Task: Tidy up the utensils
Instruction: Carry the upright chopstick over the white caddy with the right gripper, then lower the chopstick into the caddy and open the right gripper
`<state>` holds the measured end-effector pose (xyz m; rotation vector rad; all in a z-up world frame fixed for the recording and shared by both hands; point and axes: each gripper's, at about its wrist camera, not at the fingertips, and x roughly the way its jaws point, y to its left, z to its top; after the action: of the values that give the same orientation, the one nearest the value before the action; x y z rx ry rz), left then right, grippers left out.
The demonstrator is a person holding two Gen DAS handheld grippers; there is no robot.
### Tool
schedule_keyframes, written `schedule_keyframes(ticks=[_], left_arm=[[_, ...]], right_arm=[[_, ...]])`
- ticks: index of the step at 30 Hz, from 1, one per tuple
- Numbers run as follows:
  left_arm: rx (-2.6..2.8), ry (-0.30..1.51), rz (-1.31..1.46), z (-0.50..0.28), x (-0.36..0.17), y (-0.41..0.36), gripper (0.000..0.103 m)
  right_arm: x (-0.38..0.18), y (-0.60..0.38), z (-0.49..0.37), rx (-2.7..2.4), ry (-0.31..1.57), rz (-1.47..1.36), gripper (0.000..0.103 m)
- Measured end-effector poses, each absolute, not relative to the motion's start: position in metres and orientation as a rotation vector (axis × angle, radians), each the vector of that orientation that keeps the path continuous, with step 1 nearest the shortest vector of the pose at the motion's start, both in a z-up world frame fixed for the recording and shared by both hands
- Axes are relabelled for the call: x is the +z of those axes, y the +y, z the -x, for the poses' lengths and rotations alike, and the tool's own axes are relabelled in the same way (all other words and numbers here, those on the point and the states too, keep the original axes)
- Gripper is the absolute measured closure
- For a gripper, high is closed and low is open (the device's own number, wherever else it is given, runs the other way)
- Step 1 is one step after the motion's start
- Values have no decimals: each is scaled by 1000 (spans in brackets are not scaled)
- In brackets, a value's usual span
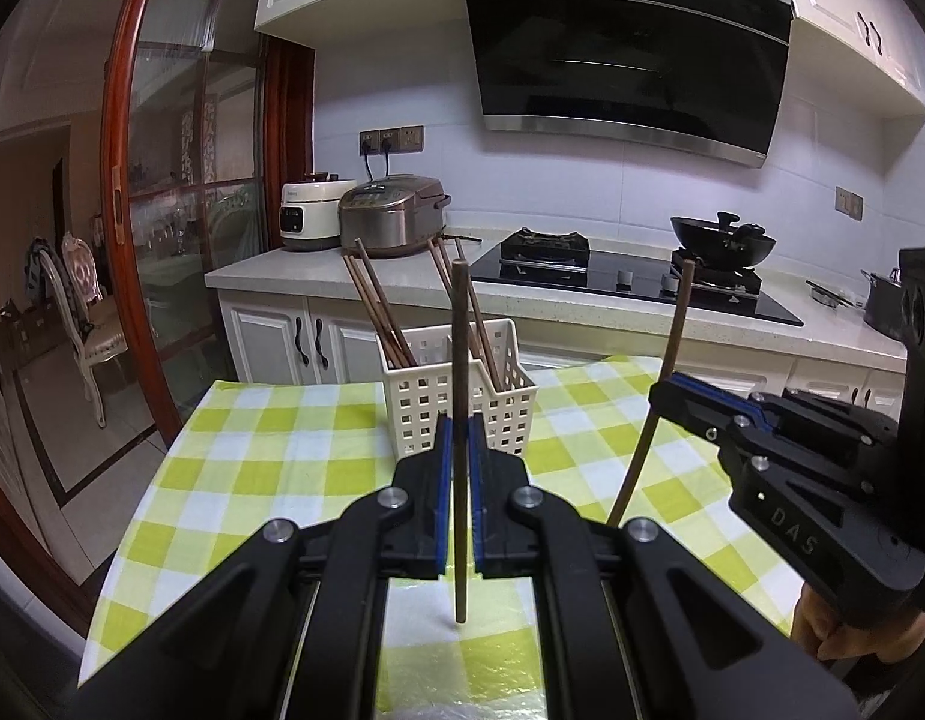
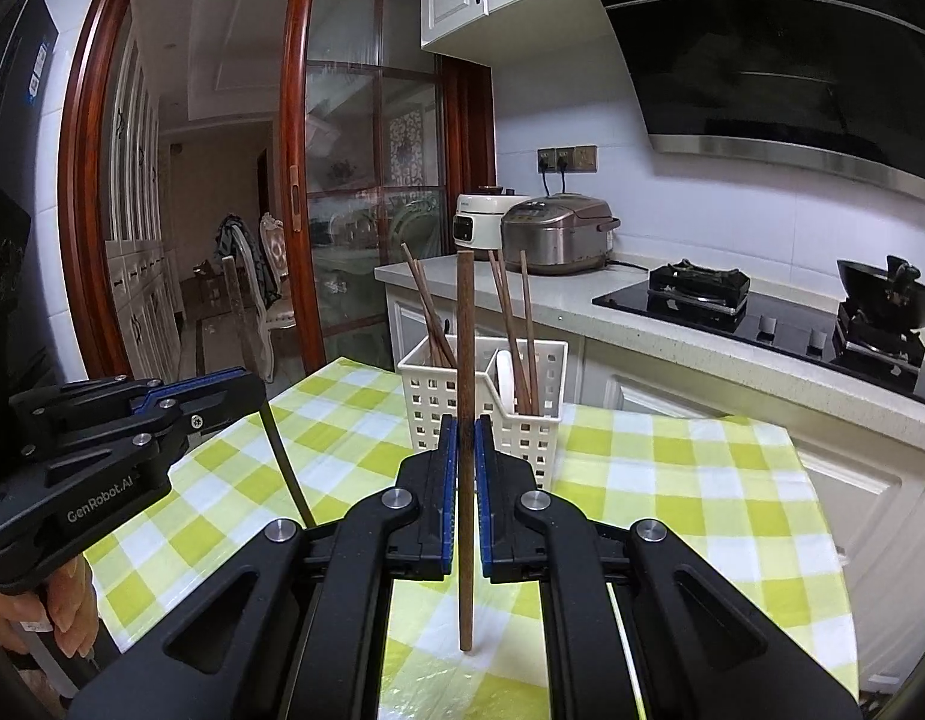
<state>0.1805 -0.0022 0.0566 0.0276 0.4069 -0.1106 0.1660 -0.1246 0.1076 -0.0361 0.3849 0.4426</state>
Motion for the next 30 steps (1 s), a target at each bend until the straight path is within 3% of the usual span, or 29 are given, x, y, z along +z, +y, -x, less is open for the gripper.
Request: schedule_keyframes(ticks=[18, 30], left_arm=[[-115, 382, -25, -226, 100, 9, 98], [-115, 307, 12, -288, 166, 16, 98]], right_arm=[[150, -126, -214, 428, 337, 39, 97], [182, -113, -281, 410, 302, 62, 97]])
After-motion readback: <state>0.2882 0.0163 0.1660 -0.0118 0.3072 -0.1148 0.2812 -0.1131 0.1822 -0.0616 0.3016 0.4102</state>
